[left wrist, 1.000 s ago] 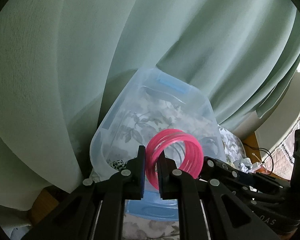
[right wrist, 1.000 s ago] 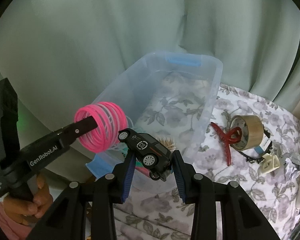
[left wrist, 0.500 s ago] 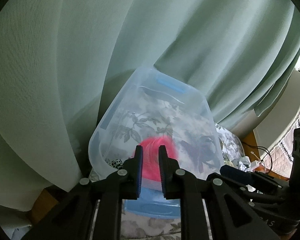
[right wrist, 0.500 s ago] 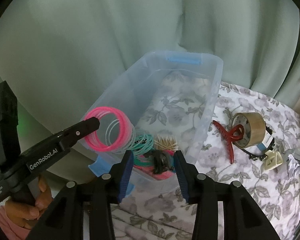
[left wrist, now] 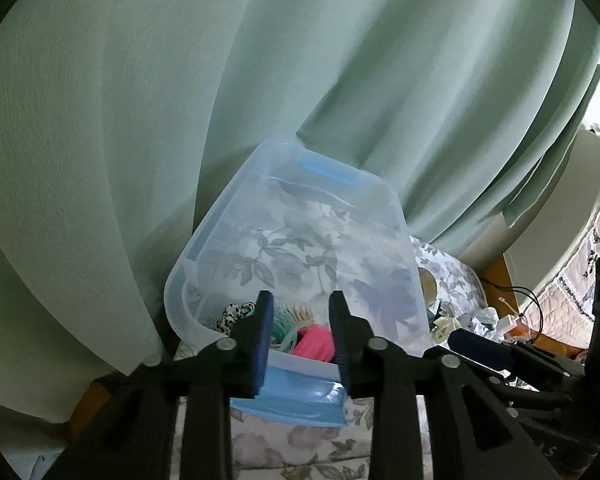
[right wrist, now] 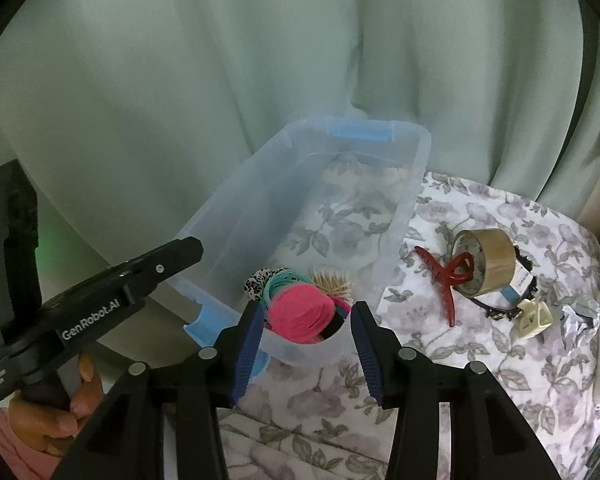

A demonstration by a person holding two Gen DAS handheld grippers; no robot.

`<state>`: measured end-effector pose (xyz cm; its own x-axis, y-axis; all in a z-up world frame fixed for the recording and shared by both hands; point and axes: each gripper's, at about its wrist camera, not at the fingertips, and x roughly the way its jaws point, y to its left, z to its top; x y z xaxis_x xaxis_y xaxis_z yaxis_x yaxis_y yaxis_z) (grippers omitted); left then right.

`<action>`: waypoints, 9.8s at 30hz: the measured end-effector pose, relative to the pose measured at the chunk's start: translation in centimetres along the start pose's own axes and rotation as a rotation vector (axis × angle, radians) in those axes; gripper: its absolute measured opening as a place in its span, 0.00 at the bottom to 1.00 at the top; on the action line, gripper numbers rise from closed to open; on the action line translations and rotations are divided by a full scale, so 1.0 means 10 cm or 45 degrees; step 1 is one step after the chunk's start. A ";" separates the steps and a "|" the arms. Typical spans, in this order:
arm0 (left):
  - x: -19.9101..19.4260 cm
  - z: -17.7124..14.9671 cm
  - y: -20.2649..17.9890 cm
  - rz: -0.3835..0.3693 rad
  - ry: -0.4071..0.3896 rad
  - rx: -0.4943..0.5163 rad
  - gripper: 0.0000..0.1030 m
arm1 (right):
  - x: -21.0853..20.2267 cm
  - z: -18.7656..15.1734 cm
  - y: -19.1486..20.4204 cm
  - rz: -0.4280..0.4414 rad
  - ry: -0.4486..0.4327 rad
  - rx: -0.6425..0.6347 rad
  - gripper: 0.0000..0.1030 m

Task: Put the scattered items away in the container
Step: 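Open both tools to drop hair ties and toy car into the box, then move both tools toward the brown tape roll and crumpled grey paper, then grasp the brown packing-tape roll by its rim with the left tool, then grasp the crumpled grey paper with the right tool, then carry the tape roll with left tool while right tool carries the grey paper to the box, then open both tools to drop tape roll and grey paper into the box, then move both tools back toward the red claw clip and cream claw clip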

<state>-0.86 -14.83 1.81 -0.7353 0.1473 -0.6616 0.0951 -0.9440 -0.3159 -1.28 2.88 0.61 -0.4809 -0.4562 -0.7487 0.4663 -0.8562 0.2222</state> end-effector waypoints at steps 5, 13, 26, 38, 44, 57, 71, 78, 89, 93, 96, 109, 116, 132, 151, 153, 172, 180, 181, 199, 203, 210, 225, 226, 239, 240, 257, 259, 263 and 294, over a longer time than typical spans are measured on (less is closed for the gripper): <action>-0.08 -0.01 -0.16 0.009 -0.011 0.036 0.42 | -0.14 -0.03 -0.06 0.009 -0.029 0.026 0.48; -0.20 -0.08 -0.47 0.013 -0.020 0.086 0.51 | -0.44 -0.16 -0.23 0.008 -0.083 0.083 0.48; -0.21 -0.16 -1.05 0.001 0.008 0.170 0.54 | -0.88 -0.45 -0.83 0.026 -0.175 0.271 0.51; 0.00 -0.42 -1.66 -0.073 0.073 0.273 0.59 | -1.14 -0.91 -1.72 -0.008 -0.213 0.601 0.53; 0.19 -0.51 -1.89 -0.064 0.140 0.326 0.59 | -1.19 -1.06 -1.98 -0.022 -0.227 0.695 0.55; 0.82 -0.60 -2.03 -0.036 0.285 0.326 0.59 | -0.94 -1.28 -2.45 -0.162 -0.073 0.813 0.60; 1.78 -0.45 -2.15 -0.004 0.393 0.268 0.59 | -0.57 -1.22 -2.93 -0.207 0.026 0.903 0.68; 2.27 -0.32 -2.08 0.012 0.422 0.229 0.59 | -0.34 -1.03 -3.06 -0.239 0.052 0.882 0.68; 2.69 -0.19 -2.06 -0.059 0.407 0.136 0.59 | 0.04 -0.83 -3.25 -0.259 0.068 0.851 0.68; 2.82 -0.18 -2.12 -0.100 0.420 0.141 0.59 | 0.16 -0.77 -3.34 -0.243 0.058 0.872 0.69; 2.91 -0.18 -2.20 -0.107 0.423 0.167 0.59 | 0.26 -0.73 -3.40 -0.219 0.047 0.882 0.73; 3.04 -0.08 -2.16 -0.084 0.389 0.155 0.46 | 0.45 -0.64 -3.66 -0.197 -0.027 0.991 0.74; 2.94 -0.16 -2.16 -0.094 0.409 0.152 0.44 | 0.40 -0.69 -3.65 -0.175 -0.028 1.026 0.70; 2.22 -0.33 -2.29 -0.188 0.430 0.169 0.35 | -0.25 -0.85 -3.37 -0.153 -0.130 1.032 0.65; 0.79 -0.18 -2.76 -0.339 0.122 0.409 0.24 | -1.12 -0.91 -2.81 -0.146 -0.289 0.913 0.65; 0.68 -0.17 -2.77 -0.343 0.094 0.423 0.24 | -1.18 -0.89 -2.75 -0.150 -0.300 0.896 0.65; -0.04 0.08 -2.21 -0.381 -0.117 0.309 0.24 | -1.49 -0.43 -1.90 -0.154 -0.370 0.644 0.65; -0.17 0.19 -1.62 -0.290 -0.172 0.171 0.24 | -1.34 -0.16 -1.45 -0.114 -0.334 0.495 0.65; -0.18 0.21 -1.54 -0.271 -0.178 0.153 0.24 | -1.30 -0.13 -1.40 -0.108 -0.326 0.478 0.65; -0.09 0.30 -0.57 -0.137 -0.188 -0.075 0.24 | -0.69 0.29 -0.77 -0.027 -0.200 0.266 0.65; -0.01 0.29 -0.44 -0.113 -0.160 -0.112 0.24 | -0.52 0.30 -0.67 -0.013 -0.158 0.234 0.65; 0.14 0.30 -0.27 -0.084 -0.117 -0.156 0.24 | -0.26 0.35 -0.53 0.007 -0.085 0.188 0.65; 0.32 0.31 -0.19 -0.047 -0.071 -0.172 0.24 | 0.00 0.40 -0.47 0.004 -0.002 0.145 0.65; 0.31 0.31 -0.19 -0.044 -0.070 -0.172 0.24 | 0.00 0.40 -0.47 0.003 -0.002 0.141 0.65; 0.24 0.32 -0.19 -0.008 -0.067 -0.166 0.63 | 0.02 0.40 -0.49 0.000 0.006 0.122 0.69; 0.22 0.33 -0.20 -0.010 -0.072 -0.161 0.63 | 0.02 0.39 -0.48 0.001 0.005 0.117 0.69; 0.10 0.33 -0.17 0.014 -0.087 -0.180 0.65 | -0.12 0.37 -0.43 0.033 -0.032 0.089 0.72; 0.08 0.34 -0.18 0.017 -0.090 -0.181 0.65 | -0.14 0.37 -0.42 0.041 -0.038 0.087 0.72; 0.03 0.35 -0.18 0.022 -0.103 -0.183 0.65 | -0.18 0.37 -0.40 0.050 -0.050 0.083 0.73; -0.41 0.29 -0.94 0.027 -0.174 0.003 0.66 | -0.88 0.08 -0.69 0.095 -0.219 0.193 0.74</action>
<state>-0.71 -7.42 9.50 -0.8175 0.0856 -0.5695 0.1106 -0.9472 -0.3011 -0.86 12.64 6.14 -0.5745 -0.5431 -0.6124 0.3949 -0.8392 0.3738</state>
